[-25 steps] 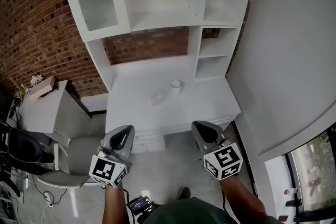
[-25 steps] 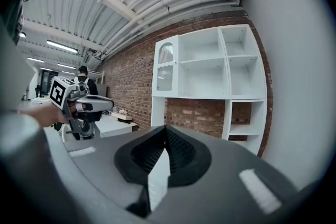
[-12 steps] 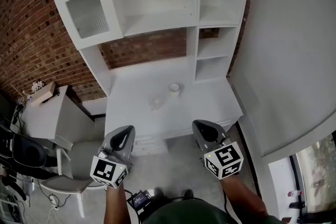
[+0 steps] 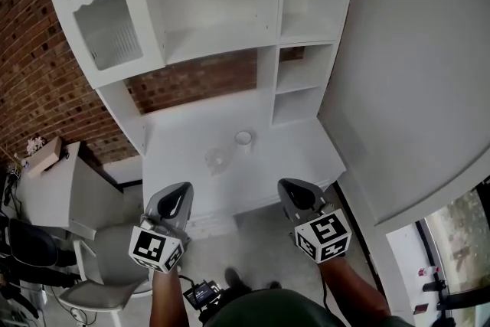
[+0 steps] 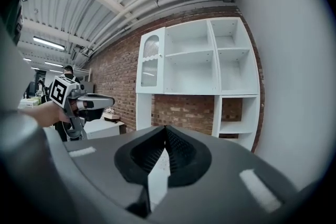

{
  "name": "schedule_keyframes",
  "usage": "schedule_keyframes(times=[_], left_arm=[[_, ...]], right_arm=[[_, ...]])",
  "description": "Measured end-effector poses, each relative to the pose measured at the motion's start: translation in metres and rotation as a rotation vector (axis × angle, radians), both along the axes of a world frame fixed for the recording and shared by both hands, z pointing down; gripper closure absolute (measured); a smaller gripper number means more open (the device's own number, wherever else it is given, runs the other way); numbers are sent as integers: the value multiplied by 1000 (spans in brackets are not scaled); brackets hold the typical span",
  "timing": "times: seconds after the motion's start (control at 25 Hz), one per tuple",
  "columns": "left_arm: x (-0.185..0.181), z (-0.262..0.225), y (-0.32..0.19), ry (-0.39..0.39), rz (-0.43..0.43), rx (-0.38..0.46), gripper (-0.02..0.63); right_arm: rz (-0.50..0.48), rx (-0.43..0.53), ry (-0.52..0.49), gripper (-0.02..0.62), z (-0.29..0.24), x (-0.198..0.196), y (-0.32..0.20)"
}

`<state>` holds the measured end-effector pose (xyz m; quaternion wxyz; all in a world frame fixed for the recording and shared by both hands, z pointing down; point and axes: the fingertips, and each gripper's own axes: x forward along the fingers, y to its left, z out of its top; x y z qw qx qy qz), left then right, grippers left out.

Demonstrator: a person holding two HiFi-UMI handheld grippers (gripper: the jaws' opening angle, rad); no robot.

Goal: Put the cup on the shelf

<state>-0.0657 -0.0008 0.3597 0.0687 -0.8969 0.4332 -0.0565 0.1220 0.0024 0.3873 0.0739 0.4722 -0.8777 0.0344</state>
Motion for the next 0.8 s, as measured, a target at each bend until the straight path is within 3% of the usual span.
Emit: schedule_keyframes(times=[0.8], left_arm=[[-55,13,-87,25,126,-17,604]], right_arm=[[129,-26,40,589,15,-59,-78]])
